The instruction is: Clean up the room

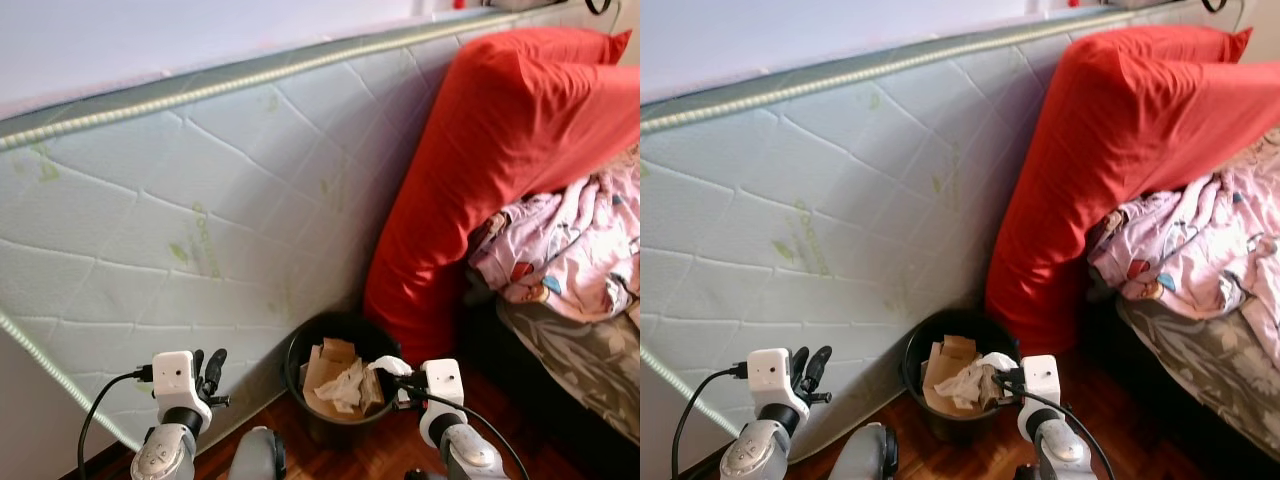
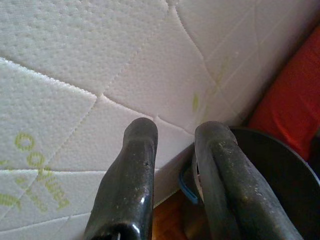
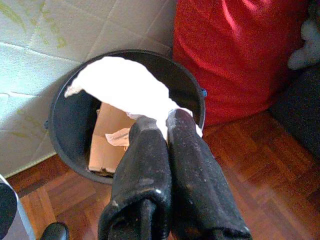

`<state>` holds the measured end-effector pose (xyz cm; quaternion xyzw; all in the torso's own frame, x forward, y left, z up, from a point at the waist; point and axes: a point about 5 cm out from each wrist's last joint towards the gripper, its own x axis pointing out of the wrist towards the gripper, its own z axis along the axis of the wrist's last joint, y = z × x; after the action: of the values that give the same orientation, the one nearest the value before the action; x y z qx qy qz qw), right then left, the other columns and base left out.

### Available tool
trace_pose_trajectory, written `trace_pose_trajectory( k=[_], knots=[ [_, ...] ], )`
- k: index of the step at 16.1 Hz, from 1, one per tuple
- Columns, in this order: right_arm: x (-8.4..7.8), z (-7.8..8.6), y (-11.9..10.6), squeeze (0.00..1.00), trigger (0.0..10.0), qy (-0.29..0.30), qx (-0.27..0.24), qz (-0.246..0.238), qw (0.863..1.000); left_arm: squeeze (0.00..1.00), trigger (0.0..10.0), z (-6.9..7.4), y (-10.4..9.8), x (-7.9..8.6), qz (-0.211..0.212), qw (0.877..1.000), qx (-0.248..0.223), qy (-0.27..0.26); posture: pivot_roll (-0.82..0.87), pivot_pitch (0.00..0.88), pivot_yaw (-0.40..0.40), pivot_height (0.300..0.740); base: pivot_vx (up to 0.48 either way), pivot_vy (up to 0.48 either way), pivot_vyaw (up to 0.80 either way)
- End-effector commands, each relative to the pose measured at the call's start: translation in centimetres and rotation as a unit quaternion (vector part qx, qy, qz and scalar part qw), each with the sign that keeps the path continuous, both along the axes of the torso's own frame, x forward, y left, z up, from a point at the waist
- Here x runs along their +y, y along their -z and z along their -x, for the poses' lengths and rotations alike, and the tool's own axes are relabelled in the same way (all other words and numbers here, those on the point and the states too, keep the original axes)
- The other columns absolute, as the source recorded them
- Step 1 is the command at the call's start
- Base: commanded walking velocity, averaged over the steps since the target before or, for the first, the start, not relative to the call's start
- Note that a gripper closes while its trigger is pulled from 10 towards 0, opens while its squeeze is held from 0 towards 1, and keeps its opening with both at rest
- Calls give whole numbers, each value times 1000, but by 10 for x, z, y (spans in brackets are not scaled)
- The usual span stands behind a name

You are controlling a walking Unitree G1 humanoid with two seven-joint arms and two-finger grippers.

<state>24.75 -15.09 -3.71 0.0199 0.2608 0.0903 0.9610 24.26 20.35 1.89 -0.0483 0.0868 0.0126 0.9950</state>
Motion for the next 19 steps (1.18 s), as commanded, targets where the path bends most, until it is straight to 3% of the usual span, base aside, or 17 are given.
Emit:
trace_pose_trajectory(
  k=[1,11,14,19],
  knots=[
    [1,-3,-1,0,10000,-6,1,1,1000,0,10000,-1,-1,1,4,1000,2,-4,147,0,-20,617,292,0,0],
    [4,-3,-1,0,10000,-20,6,1,1000,0,10000,-1,-1,1,4,1000,2,-4,149,0,-20,617,331,0,0],
    [8,-6,-4,0,10000,-49,1,-1,999,0,10000,-1,-1,1,3,1000,1,-5,145,0,-17,617,345,0,0],
    [16,-8,-4,0,10000,-91,15,-1,996,0,10000,-1,-3,1,6,1000,-5,-9,148,0,-21,617,335,0,564]
  ],
)
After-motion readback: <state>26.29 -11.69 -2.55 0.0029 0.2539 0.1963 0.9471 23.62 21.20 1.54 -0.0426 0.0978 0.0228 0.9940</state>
